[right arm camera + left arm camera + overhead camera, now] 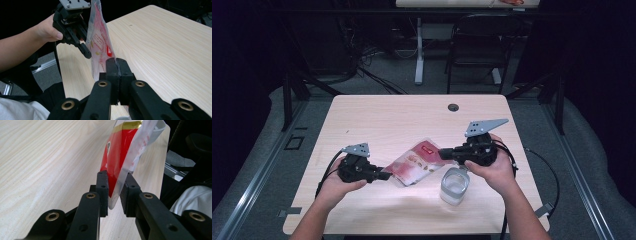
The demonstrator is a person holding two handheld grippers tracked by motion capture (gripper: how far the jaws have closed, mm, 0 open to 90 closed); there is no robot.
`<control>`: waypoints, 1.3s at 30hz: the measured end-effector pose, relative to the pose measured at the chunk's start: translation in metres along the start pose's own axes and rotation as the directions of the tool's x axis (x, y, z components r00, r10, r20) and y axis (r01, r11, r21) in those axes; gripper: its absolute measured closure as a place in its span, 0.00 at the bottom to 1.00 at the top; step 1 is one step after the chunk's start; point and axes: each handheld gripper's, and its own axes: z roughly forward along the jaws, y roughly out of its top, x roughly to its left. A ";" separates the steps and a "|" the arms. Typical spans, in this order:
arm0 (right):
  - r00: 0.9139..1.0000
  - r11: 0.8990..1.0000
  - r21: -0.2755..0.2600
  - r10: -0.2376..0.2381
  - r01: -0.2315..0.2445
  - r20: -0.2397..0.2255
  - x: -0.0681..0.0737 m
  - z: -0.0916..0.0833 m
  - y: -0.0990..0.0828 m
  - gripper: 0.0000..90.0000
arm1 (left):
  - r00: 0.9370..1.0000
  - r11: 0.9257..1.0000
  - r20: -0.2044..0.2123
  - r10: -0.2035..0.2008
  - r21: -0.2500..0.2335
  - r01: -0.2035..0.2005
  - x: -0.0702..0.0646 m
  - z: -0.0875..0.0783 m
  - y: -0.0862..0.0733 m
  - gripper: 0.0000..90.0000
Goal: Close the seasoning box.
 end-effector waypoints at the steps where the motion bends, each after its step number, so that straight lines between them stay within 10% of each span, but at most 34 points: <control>1: 1.000 1.000 0.004 -0.005 0.005 -0.001 0.001 0.000 0.002 1.00 | 1.000 1.000 -0.001 0.000 -0.001 0.000 0.000 0.000 -0.001 0.87; 39: 0.999 0.995 0.096 -0.041 0.039 0.021 -0.001 0.041 0.015 0.99 | 0.995 0.998 -0.078 -0.061 0.025 0.064 0.023 0.024 -0.026 0.86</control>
